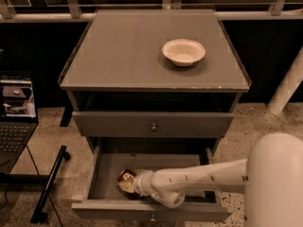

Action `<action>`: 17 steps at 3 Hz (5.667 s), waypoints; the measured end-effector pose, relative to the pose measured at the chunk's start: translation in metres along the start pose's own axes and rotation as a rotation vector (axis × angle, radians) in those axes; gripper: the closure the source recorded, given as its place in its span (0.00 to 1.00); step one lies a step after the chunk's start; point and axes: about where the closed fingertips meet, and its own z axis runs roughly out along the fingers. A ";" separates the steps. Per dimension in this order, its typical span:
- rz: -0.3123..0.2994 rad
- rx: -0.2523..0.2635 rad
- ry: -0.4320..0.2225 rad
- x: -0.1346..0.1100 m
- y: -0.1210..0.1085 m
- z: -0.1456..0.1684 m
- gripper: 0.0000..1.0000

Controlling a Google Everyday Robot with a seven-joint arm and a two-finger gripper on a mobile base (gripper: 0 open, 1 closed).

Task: Pick orange can from middle drawer and place on counter

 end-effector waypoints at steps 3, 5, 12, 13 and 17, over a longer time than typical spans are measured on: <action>-0.191 -0.159 -0.290 -0.045 -0.017 -0.149 1.00; -0.150 -0.117 -0.303 -0.027 -0.039 -0.176 1.00; -0.679 0.005 -0.506 -0.320 0.033 -0.351 1.00; -0.772 0.019 -0.524 -0.380 0.033 -0.363 1.00; -0.878 0.015 -0.450 -0.518 -0.017 -0.290 1.00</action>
Offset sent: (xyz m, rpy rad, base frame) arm -0.0497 -0.1460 0.1580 0.2194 -0.2726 0.2028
